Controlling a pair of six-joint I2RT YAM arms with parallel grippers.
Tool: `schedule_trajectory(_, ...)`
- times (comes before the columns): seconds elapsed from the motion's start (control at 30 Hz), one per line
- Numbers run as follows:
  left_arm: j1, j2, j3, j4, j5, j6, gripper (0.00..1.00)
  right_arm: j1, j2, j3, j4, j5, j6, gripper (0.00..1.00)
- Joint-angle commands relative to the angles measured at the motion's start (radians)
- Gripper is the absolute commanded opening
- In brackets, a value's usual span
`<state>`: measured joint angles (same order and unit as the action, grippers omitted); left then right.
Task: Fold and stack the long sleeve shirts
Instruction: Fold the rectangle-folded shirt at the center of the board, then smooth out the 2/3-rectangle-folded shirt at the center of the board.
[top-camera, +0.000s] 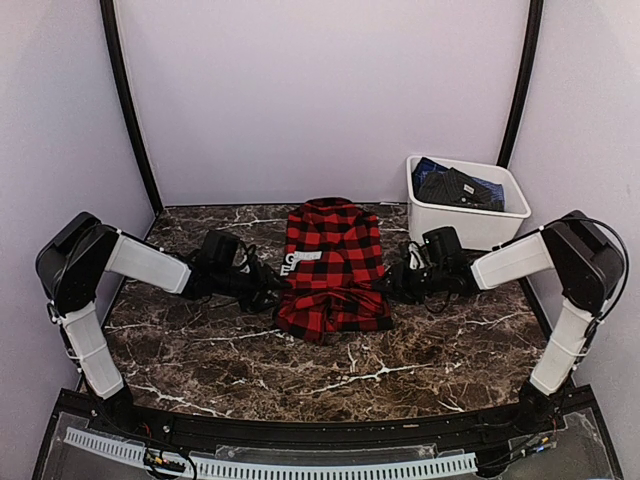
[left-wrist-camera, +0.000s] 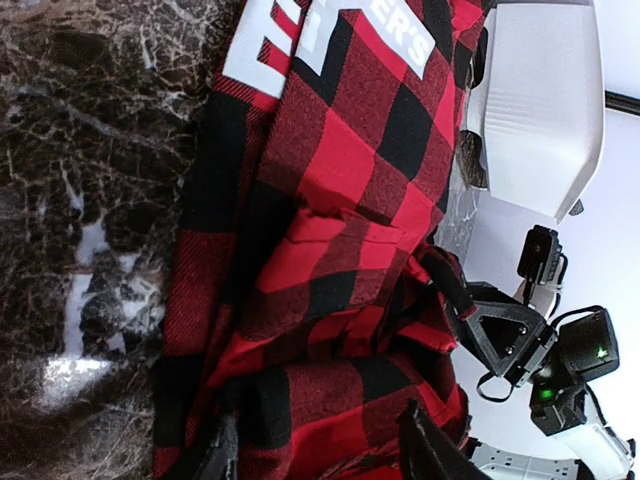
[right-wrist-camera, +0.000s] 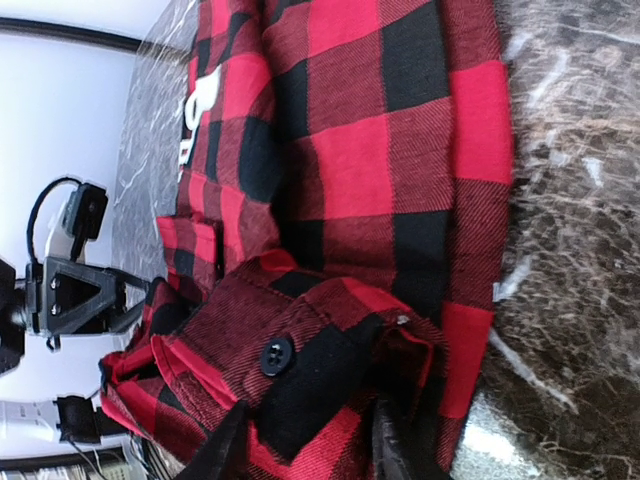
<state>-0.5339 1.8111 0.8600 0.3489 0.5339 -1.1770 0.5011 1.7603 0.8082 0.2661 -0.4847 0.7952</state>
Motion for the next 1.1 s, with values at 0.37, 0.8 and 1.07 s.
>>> schedule_trajectory(0.37, 0.008, -0.184, -0.004, -0.262, -0.065, 0.303, 0.62, 0.019, -0.194, -0.004, -0.218, 0.146, -0.215, 0.61)
schedule_trajectory(0.8, -0.064, -0.191, -0.063, -0.366, -0.026, 0.451, 0.47, 0.186, -0.189, -0.041, -0.293, 0.324, -0.334, 0.56)
schedule_trajectory(1.07, -0.087, -0.092, 0.033, -0.352, -0.043, 0.435, 0.36, 0.216, -0.126, 0.018, -0.302, 0.361, -0.329, 0.44)
